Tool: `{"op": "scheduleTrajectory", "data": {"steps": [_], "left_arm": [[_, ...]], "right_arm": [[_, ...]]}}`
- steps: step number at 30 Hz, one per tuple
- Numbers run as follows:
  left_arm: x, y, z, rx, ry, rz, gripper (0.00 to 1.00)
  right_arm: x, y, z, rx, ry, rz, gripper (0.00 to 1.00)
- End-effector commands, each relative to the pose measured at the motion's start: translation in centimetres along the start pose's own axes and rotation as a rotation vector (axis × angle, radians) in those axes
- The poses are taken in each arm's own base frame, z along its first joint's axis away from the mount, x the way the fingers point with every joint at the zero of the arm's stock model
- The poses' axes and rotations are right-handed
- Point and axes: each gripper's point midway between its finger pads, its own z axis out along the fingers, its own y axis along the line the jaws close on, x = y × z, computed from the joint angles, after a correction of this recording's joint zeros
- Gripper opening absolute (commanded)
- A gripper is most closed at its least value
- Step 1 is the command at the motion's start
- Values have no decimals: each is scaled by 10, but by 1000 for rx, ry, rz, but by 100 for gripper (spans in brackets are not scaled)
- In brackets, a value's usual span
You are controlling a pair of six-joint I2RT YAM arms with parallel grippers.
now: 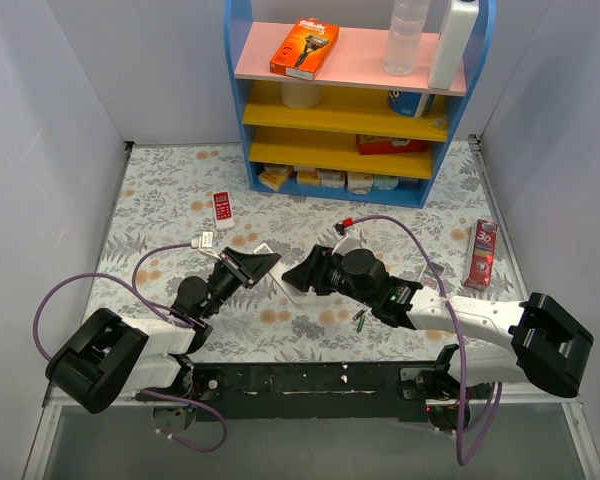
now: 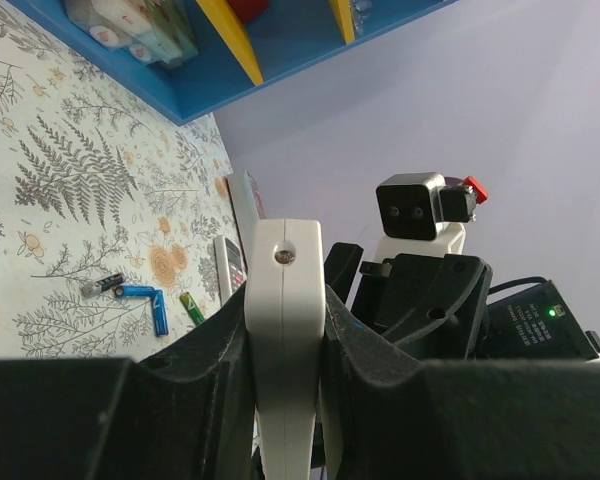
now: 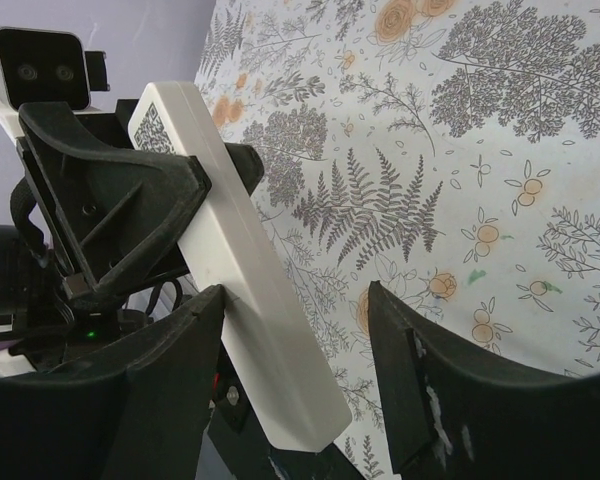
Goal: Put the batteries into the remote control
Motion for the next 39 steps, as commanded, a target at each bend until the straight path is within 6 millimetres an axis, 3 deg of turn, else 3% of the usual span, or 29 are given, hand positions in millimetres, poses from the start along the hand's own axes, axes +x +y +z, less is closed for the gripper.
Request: {"op": "scheduleTrajectory", "data": {"steps": [1,11,16,39], "left_arm": [[-28,-88,-1,336,-102,71,0],[-32,-96,-3,356,-118,79,0],[-34,-106,-1,390,-120,77,0],[-58,-115,1,428,-244,47,0]], "right_arm": [[12,-14,0,52,55,-28,64],[20,-26,-3,87,82,-48,55],[28,-38,-2,134,112,-52,40],[76,-103,0,335,267,-72,39]]}}
